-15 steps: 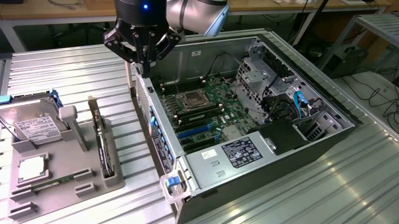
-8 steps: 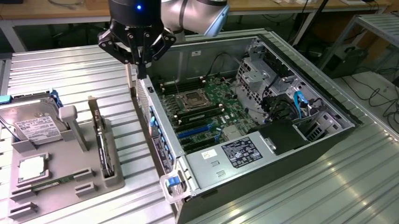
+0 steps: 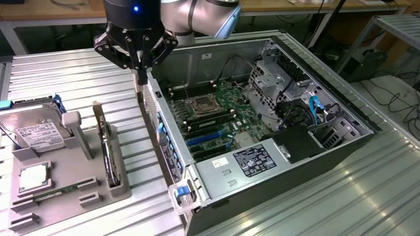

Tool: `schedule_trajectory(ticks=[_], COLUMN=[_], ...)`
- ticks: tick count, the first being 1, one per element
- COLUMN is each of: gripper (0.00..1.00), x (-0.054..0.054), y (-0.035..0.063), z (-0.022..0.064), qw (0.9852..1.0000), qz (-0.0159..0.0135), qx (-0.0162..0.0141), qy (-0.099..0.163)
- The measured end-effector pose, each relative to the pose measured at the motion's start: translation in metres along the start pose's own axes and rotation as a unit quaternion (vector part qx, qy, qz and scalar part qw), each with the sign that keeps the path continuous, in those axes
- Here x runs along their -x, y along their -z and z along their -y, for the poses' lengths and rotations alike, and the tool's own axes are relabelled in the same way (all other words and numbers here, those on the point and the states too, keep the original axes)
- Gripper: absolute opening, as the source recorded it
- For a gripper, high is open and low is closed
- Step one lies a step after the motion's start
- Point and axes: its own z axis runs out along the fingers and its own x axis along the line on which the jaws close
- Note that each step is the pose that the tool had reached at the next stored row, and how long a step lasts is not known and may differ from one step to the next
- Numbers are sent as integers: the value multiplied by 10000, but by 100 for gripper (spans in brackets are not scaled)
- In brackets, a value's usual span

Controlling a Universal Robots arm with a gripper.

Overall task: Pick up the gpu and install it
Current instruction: 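Reach for the gpu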

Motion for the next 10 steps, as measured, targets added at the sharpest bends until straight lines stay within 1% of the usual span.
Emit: schedule_trajectory(ticks=[10], gripper=[11], x=[-136], y=[-2], z=[15], qw=[10000], qz=[0], qx=[0], qy=[0])
